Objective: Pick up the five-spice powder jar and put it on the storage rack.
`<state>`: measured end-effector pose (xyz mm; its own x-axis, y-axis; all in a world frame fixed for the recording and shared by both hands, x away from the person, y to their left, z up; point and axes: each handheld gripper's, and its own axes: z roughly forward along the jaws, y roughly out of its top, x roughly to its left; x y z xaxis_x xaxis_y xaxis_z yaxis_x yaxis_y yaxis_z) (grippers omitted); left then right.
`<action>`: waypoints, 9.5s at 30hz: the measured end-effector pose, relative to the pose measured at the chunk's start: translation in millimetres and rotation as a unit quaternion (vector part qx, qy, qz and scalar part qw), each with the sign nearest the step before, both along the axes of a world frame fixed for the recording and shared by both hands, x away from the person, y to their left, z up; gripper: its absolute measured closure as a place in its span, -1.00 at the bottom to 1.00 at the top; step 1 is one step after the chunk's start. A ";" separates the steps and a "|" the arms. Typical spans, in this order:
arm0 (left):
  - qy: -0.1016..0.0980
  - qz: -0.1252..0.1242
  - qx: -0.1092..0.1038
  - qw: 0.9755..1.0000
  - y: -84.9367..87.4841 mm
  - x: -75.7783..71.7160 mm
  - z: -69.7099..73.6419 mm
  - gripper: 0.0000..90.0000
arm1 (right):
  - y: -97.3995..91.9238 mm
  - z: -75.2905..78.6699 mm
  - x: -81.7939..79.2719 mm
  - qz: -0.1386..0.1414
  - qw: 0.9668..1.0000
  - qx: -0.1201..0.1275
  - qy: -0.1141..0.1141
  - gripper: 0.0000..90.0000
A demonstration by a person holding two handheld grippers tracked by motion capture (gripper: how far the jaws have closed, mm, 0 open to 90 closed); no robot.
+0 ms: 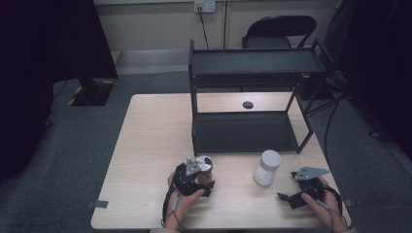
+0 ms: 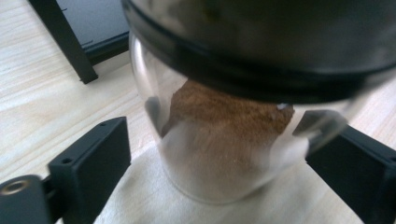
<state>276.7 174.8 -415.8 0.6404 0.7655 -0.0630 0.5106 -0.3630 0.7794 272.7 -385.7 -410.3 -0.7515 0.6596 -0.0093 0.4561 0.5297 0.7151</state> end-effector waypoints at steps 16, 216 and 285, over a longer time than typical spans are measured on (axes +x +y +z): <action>-0.008 0.002 0.000 1.000 -4.3 2.9 -1.1 -0.48 | 0.0 0.0 0.0 0.000 1.000 0.000 0.000 -1.00; -0.051 -0.048 0.028 0.997 -85.6 148.8 340.3 -0.33 | 0.1 0.0 0.1 -0.001 1.000 0.000 0.000 -1.00; -0.040 0.007 0.000 0.999 -97.8 192.3 316.2 -0.77 | 0.0 0.2 0.6 0.000 1.000 0.001 0.001 -1.00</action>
